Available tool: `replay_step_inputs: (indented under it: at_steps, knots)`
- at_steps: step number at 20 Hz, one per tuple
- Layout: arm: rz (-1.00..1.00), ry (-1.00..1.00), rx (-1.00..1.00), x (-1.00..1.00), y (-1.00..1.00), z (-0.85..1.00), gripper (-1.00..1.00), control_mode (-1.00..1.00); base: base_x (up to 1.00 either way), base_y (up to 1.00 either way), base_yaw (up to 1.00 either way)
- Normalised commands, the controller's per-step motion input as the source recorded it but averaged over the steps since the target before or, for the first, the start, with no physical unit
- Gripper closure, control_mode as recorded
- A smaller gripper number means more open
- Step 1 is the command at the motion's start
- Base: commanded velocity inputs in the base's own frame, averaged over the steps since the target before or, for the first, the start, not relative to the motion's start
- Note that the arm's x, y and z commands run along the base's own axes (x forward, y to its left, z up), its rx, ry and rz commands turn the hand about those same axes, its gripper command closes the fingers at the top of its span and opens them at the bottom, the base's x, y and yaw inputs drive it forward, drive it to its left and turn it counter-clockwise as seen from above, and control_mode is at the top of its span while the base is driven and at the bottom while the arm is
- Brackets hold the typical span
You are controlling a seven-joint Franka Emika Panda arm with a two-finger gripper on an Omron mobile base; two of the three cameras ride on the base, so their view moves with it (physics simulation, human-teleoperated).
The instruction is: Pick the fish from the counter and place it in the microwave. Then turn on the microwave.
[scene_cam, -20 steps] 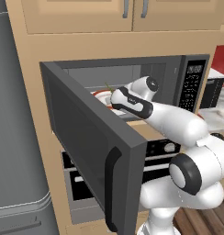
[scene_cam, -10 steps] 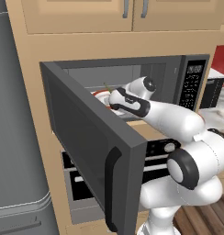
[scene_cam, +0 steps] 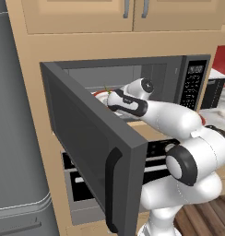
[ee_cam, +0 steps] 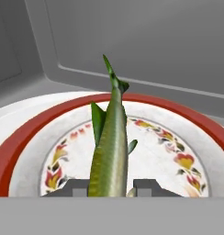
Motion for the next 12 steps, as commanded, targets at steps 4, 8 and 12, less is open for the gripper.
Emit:
replay_step_inputs:
  at_steps: [4, 8, 12]
  knots:
    - [0.0, 0.0, -0.02, 0.12, 0.03, -0.08, 1.0, -1.0, 0.0, 0.0, 0.0]
    - [0.0, 0.03, -0.02, 0.16, 0.02, -0.1, 1.0, -1.0, 0.0, 0.0, 0.0]
    - [0.0, 0.02, -0.01, 0.19, 0.01, -0.06, 1.0, -1.0, 0.0, 0.0, 0.0]
